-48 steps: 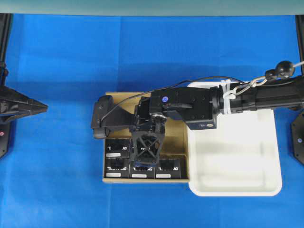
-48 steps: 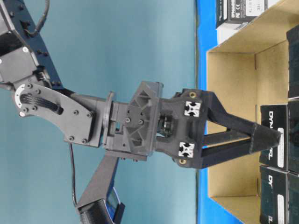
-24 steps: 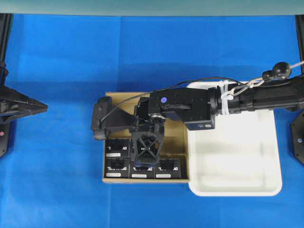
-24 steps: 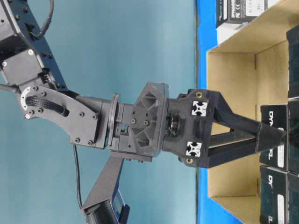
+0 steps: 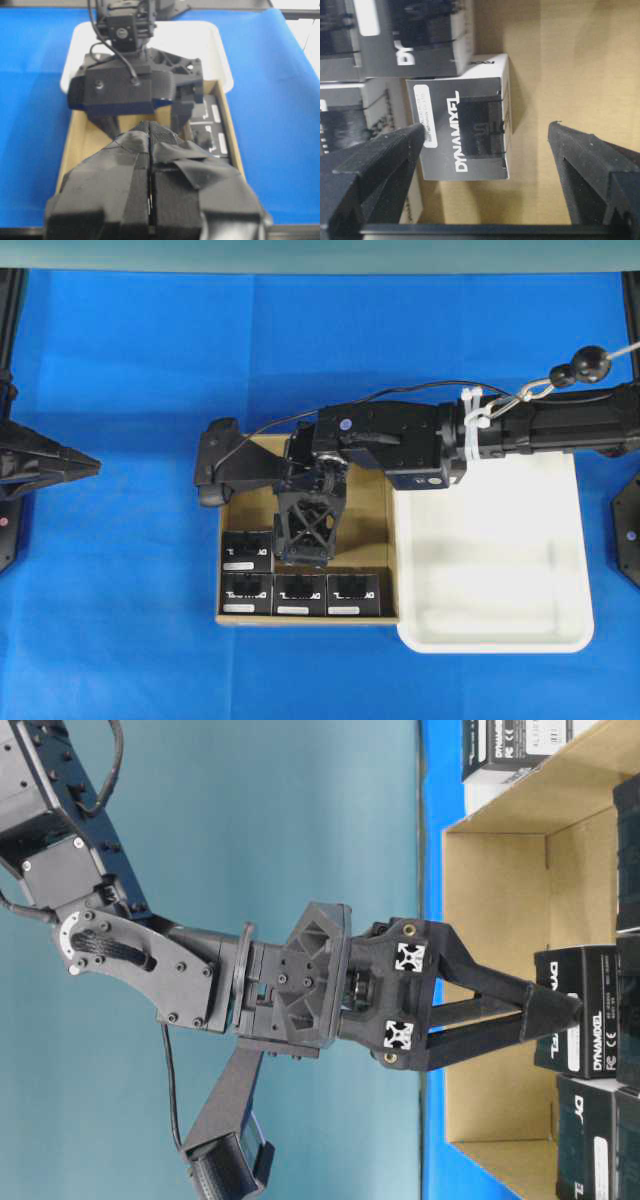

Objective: Pick the box from inside the cardboard box.

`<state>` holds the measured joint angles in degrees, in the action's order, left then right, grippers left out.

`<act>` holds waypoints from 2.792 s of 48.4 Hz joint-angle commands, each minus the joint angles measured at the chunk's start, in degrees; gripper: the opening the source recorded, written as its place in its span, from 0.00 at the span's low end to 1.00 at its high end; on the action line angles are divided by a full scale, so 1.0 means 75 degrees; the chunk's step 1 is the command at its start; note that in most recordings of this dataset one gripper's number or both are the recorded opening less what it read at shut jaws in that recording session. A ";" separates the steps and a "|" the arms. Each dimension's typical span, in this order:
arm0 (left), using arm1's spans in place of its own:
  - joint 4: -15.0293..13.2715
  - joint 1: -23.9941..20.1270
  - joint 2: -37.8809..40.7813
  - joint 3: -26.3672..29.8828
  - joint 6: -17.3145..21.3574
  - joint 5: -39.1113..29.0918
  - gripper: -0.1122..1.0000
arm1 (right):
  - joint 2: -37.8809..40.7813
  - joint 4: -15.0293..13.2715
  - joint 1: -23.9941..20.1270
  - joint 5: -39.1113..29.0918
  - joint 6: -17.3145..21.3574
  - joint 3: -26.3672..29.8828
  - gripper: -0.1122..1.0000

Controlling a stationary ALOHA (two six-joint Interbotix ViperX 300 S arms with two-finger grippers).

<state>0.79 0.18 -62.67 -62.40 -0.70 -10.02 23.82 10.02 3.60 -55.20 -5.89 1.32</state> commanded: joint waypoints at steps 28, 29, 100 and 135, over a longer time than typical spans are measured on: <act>0.0023 -0.0012 0.0082 0.0152 -0.0012 0.0035 0.04 | 0.0105 -0.0129 0.0445 0.0012 -0.0223 0.0176 0.98; 0.0023 -0.0012 0.0082 0.0152 -0.0012 0.0047 0.04 | 0.0105 -0.0117 0.0445 -0.0012 -0.0223 0.0188 0.98; 0.0023 0.0035 -0.0094 0.0223 -0.0012 0.0035 0.04 | -0.0340 -0.0094 0.0516 -0.4523 -0.0223 0.5508 0.98; 0.0023 0.0070 -0.0105 0.0223 -0.0012 0.0035 0.04 | -0.0305 -0.0117 0.0340 -0.3832 -0.0949 0.3609 0.98</act>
<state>0.88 0.62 -63.81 -62.31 -0.70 -10.02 21.53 9.14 6.77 -86.13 -11.87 31.55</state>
